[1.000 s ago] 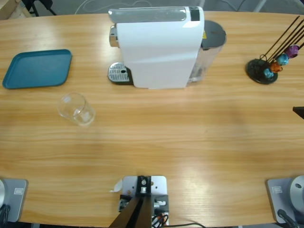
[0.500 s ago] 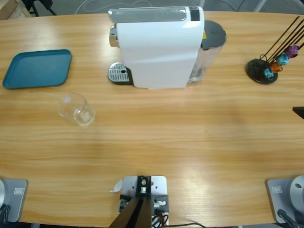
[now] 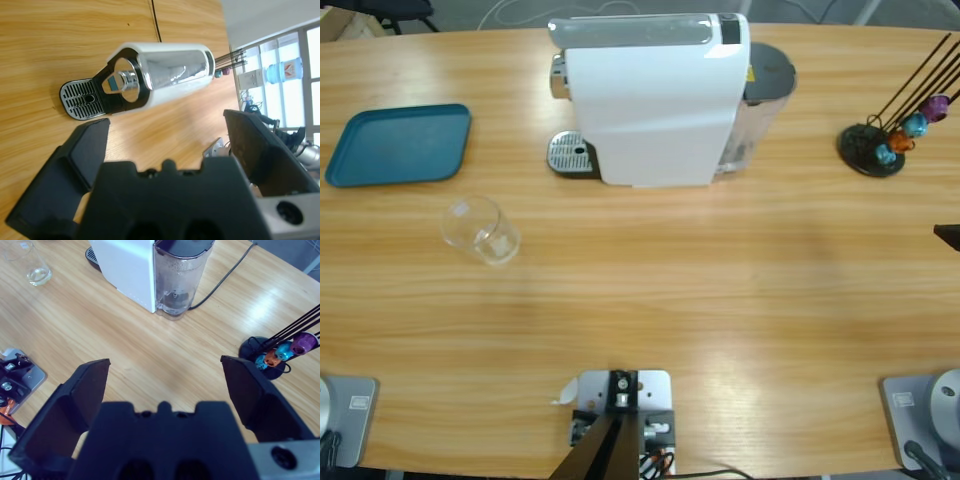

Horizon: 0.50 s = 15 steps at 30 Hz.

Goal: Pour coffee

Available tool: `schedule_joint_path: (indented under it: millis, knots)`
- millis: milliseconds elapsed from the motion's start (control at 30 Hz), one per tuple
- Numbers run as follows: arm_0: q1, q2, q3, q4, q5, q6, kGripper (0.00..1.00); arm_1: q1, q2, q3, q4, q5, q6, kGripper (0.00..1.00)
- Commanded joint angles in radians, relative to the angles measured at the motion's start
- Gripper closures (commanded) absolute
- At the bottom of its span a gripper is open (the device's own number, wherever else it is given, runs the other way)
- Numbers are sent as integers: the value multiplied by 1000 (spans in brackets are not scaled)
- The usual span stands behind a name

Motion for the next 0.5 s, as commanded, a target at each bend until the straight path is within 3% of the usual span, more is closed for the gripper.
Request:
schedule_joint_path:
  millis: [33,167,500]
  knots:
    - [13,191,-13,-64,-54,-28,13,-11,26,22,0,-9,11,0]
    - [13,235,-23,-66,-71,-33,21,-11,31,20,0,-9,11,0]
    - [-24,331,-129,-69,-75,-50,161,-11,32,21,0,-9,11,0]
